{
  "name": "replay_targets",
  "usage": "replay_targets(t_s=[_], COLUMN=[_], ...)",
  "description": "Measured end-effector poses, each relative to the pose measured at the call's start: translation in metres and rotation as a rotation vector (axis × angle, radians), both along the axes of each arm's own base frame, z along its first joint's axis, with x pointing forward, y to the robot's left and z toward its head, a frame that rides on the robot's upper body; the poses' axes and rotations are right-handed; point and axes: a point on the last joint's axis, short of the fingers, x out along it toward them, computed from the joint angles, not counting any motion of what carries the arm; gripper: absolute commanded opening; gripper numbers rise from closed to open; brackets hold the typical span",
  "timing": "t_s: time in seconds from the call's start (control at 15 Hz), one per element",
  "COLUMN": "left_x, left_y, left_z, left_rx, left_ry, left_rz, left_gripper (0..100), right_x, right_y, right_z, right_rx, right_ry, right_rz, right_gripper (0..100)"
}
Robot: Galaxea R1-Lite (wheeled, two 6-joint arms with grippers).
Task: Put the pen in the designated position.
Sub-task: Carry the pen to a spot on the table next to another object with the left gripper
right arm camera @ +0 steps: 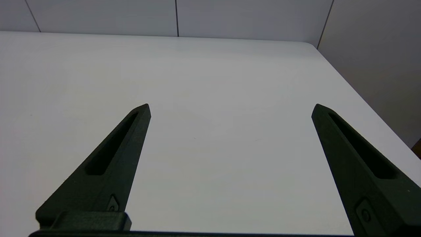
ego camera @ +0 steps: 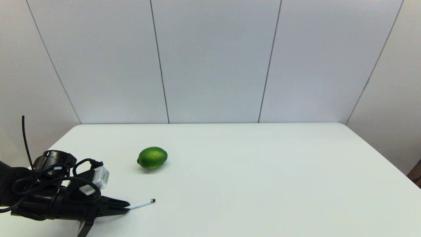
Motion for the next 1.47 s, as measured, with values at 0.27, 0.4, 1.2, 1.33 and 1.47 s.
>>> replay_targets(t_s=[0.27,0.4,1.2,1.33,1.47], left_x=[0.001,0.001,0.036,0.046,0.053], left_y=[0.000,0.000,-0.008,-0.009,-0.010], left_z=[0.005,0.011,0.098,0.115,0.127], left_rx=[-0.005,-0.007,-0.054,-0.056,-0.060], left_ry=[-0.003,-0.001,-0.216,-0.272,-0.305], left_rz=[0.012,0.018,0.082,0.086,0.090], left_gripper=[0,0,0,0,0], right_x=[0.000,0.000,0.000,0.000,0.000], right_y=[0.000,0.000,0.000,0.000,0.000], right_z=[0.000,0.000,0.000,0.000,0.000], right_rx=[0.000,0.000,0.000,-0.001,0.000], right_ry=[0.000,0.000,0.000,0.000,0.000], right_rz=[0.000,0.000,0.000,0.000,0.000], right_gripper=[100,100,100,100,100])
